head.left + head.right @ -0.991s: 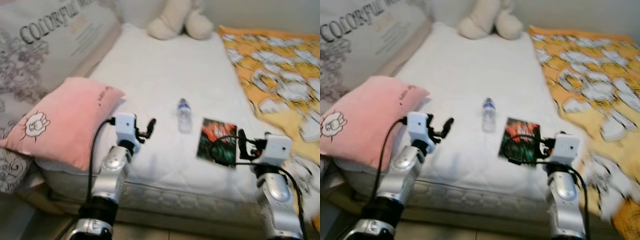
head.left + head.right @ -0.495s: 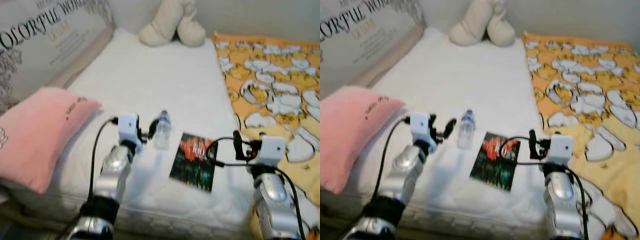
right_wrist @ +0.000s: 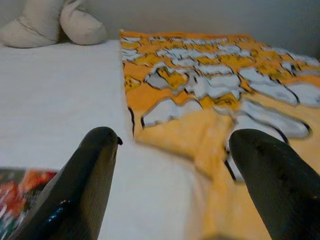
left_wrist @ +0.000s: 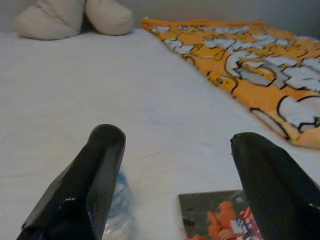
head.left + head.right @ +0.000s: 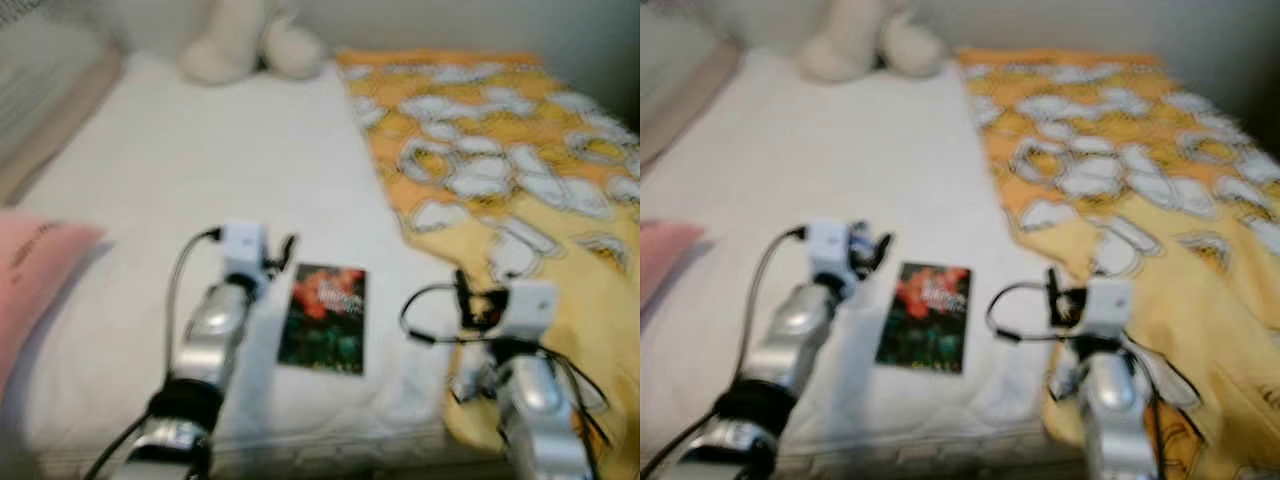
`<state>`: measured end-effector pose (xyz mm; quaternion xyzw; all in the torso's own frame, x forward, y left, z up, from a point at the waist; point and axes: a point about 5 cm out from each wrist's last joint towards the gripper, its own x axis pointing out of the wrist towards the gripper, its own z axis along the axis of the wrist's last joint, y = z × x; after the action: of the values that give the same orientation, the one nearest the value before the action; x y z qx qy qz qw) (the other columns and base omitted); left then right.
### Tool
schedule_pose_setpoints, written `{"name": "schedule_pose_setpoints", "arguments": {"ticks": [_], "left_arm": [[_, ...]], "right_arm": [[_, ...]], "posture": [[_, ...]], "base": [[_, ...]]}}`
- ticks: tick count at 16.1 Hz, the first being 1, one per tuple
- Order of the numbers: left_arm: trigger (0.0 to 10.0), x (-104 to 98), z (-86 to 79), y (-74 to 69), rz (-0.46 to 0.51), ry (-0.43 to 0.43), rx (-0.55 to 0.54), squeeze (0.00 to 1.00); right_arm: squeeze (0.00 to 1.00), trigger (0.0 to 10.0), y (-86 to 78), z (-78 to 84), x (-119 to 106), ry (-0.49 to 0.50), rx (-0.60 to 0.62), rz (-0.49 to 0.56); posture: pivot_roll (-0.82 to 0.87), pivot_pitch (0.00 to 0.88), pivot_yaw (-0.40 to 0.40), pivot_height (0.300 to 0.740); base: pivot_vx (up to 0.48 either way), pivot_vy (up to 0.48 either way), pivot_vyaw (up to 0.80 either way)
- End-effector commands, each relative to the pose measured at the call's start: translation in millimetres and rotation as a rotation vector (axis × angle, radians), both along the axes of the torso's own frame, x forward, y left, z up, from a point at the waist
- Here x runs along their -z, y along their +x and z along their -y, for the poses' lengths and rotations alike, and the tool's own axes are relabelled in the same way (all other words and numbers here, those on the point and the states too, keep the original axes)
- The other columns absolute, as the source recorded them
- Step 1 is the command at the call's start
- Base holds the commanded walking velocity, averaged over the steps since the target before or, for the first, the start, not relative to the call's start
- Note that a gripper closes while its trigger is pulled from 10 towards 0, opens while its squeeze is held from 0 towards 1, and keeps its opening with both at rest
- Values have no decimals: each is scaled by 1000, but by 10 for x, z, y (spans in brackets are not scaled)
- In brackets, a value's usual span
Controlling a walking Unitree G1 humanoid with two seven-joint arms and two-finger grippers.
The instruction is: Clean up the room
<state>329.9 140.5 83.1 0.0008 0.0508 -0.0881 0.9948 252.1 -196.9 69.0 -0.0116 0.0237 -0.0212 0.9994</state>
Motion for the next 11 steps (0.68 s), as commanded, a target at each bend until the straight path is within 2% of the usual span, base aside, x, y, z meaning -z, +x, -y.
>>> {"name": "schedule_pose_setpoints", "arguments": {"ticks": [1, 3, 5, 8, 11], "left_arm": [[10000, 27, 33, -6, -14, 11, 3, 0], [10000, 31, 26, -14, -6, 33, 3, 0], [10000, -2, -21, 29, -1, 34, -21, 0], [10000, -36, -83, 76, -3, 14, -63, 0], [10000, -17, -121, 64, -12, 13, -87, 0]], "right_arm": [[0, 10000, -5, 32, -20, -13, 9, 2], [0, 10000, -10, -3, 3, -21, -12, -10], [0, 10000, 4, -2, -9, -15, -8, 1], [0, 10000, 27, -31, -22, -21, -27, 3], [0, 10000, 28, -46, -5, -18, -36, -5]], "posture": [[-151, 0, 13, 740], [-145, 0, 10, 740], [-136, 0, 2, 740], [-131, 0, -7, 740], [-127, 0, -12, 740]], "base": [[0, 0, -706], [0, 0, -719], [0, 0, 0], [291, 380, 0], [0, 464, 0]]}}
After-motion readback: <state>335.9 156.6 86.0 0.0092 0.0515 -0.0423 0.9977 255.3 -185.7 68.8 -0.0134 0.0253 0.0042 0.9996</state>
